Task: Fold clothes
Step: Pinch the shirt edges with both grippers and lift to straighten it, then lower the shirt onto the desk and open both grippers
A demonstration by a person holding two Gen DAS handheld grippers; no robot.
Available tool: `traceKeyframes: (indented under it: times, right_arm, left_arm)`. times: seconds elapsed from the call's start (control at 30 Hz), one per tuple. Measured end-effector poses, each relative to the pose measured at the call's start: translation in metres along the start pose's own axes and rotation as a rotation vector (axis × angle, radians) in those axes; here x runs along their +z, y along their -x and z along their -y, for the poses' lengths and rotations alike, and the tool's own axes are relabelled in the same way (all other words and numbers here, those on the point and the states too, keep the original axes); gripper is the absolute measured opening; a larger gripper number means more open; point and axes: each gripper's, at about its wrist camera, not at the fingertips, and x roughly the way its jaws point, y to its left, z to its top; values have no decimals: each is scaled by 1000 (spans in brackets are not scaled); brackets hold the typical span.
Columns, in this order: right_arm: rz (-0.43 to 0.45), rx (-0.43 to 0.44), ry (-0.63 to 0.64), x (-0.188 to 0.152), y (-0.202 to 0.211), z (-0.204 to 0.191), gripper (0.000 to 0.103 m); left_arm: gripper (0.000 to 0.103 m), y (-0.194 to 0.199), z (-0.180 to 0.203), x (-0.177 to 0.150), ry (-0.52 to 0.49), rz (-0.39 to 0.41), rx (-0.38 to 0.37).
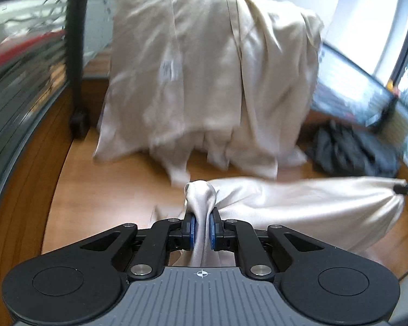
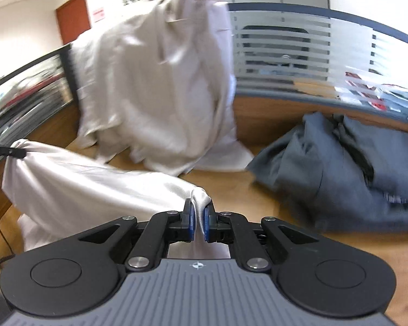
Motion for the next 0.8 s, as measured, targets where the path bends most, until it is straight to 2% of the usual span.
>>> traceKeyframes:
  times: [0.13,0.3,0.4,0.47,0.53,0.57,0.6,0.67,0.8]
  right_arm:
    - [-55,3,66,-55,30,-30,7]
    - [-167,-17,100,-122,34,-47,8]
    - [-225,-22,91,-150,27,-50,9]
    - [-259,-19,85,-161,24,-52,16]
    - [-290,-18,73,-169,23,-53,21]
    - [-294,-21,57,-168,26,-52,23]
    - [-298,-24,41,-166,28,-52,33]
    - [-293,-37,-14,-160,37,-50,50]
    - [-311,-62,-195,-148,48,-37,61]
  left_arm:
    - [12,8,9,-49,-47,-109,20]
    - [13,2,14,-103,-91,-229,25]
    - [16,-7,12,-122,-97,-272,23]
    - [21,-8,9,-127,-81,-287,27]
    - [29,-3,3,-126,-27,-293,25]
    - [39,2,-1,-123,19,-289,22]
    - [47,8,-6,-121,71,-284,23]
    - [51,18,-17,-118,201,-277,23]
    - [57,22,-32,-124,414,-281,25]
